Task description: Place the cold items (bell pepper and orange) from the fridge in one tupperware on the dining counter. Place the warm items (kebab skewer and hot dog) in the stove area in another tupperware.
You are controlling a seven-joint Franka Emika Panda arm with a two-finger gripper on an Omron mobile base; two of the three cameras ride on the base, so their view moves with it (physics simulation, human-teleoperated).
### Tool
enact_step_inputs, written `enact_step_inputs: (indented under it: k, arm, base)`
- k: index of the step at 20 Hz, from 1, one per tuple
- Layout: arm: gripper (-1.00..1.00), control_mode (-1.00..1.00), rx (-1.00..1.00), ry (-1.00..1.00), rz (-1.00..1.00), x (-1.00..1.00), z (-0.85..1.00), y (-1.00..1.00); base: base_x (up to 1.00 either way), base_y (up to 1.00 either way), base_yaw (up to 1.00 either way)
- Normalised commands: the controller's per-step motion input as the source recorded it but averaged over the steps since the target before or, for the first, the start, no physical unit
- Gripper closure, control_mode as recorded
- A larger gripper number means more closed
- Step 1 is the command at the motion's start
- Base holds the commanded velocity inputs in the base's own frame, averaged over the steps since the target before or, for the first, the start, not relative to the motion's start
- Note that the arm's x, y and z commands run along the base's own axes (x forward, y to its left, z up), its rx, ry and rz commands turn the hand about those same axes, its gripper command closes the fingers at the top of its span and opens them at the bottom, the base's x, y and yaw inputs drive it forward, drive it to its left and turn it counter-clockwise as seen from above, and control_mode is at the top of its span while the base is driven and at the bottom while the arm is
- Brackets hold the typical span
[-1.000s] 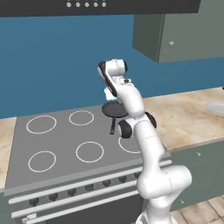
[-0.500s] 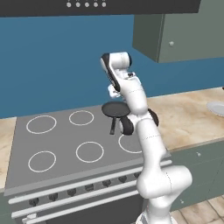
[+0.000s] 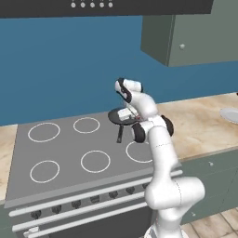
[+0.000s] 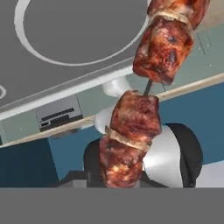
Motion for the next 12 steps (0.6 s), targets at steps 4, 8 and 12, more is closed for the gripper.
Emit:
enact_step_inputs:
  k: [4,8,12]
  arm:
    - [1.0,-1.0,-0.02,0.0,-0.11,-0.98,0.96,0.22]
    - [1.0,-1.0,-0.21,-0.65,0.0,-0.84,1.0,0.28]
    - [1.0,-1.0,-0.19,-0.68,-0.01,-0.98,0.2,0.03]
  base:
    - [0.0,0.0,0.0]
    - [0.0,0.0,0.0]
    - [0.0,0.0,0.0]
